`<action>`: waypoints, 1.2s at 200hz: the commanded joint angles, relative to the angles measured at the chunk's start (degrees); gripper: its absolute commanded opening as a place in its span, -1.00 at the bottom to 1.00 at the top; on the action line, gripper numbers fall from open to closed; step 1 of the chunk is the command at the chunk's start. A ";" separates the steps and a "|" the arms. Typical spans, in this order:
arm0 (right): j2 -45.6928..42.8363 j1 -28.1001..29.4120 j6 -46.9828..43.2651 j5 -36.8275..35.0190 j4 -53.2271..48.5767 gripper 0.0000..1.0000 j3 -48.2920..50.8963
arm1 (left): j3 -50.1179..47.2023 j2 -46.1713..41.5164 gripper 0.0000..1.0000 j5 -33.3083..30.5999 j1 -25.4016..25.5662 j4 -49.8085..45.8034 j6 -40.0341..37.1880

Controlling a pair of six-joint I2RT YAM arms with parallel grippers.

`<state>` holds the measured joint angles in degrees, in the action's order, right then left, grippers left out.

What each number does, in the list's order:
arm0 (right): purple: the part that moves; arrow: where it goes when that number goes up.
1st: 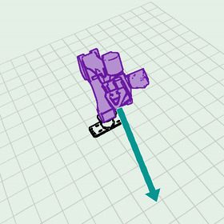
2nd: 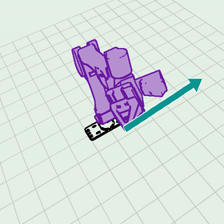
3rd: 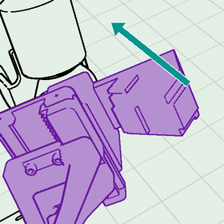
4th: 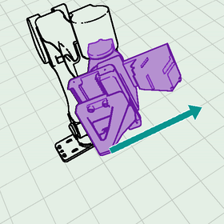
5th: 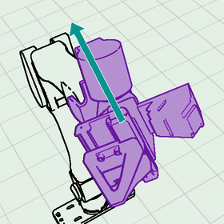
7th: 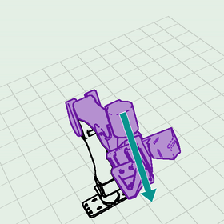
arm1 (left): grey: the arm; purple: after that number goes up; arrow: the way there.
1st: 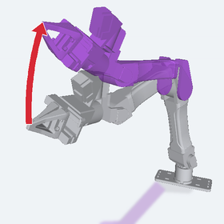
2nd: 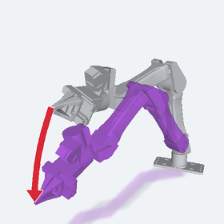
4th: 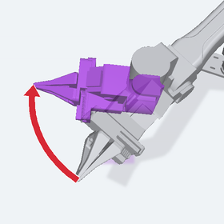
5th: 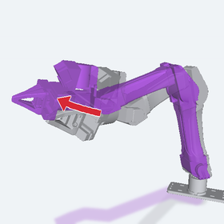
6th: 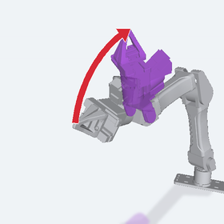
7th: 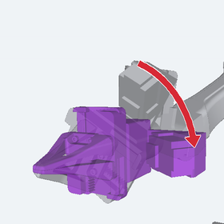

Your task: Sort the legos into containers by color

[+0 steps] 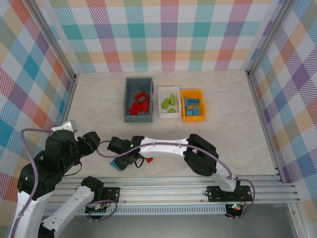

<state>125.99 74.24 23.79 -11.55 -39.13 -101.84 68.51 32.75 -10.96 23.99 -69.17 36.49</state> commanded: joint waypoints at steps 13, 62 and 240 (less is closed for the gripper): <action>3.72 -0.93 1.14 -1.11 -4.65 0.24 -5.67 | 1.97 -0.76 0.06 0.57 0.24 -2.62 0.59; 7.25 -1.45 1.83 -1.19 -5.58 -0.02 -8.36 | 1.53 -1.14 0.06 1.11 0.28 -2.09 0.77; -34.12 -39.18 1.89 -3.27 -0.25 -0.33 27.12 | -0.27 24.53 0.06 19.30 9.17 28.95 6.09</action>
<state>88.64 40.07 25.71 -17.06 -37.08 -76.97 67.64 50.98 7.94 26.85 -51.07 40.18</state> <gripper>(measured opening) 0.342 0.530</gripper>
